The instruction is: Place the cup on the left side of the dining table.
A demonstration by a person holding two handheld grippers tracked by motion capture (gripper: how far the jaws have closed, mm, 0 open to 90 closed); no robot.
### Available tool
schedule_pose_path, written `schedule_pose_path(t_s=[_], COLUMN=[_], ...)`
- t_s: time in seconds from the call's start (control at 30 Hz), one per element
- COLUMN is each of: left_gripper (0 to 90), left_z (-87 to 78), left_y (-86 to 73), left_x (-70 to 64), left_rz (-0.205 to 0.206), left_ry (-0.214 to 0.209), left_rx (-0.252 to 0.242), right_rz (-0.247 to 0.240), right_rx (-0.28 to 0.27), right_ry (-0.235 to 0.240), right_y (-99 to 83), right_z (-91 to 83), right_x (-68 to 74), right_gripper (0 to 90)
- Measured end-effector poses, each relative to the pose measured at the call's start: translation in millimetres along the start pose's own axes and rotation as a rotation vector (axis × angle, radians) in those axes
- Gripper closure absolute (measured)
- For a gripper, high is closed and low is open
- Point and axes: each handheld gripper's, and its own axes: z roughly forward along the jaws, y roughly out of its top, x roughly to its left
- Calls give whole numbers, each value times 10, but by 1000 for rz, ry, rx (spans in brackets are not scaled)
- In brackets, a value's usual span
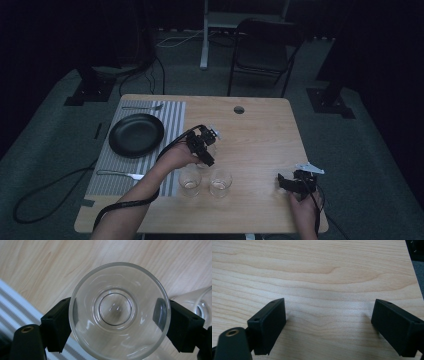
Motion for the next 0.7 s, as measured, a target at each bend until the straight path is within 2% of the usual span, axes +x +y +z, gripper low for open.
schedule_pose_path(t_s=[0.23,0.27,0.43,0.47,0.7], left_gripper=[185,185,185,185,185], left_z=[-58,-66,-94,-106,-144], left_y=[-166,-189,-292,-356,-534], left_x=[148,170,243,285,412], left_rz=[-41,-57,-69,-81,-116], left_ry=[20,23,32,39,57], left_rx=[6,-1,15,18,32], right_rz=[0,0,0,1,1], right_rx=[0,0,0,0,0], right_ry=[0,0,0,0,0], right_y=[0,0,0,0,0], right_z=[0,0,0,0,0], right_x=[0,0,0,0,0], right_gripper=[120,120,120,120,120])
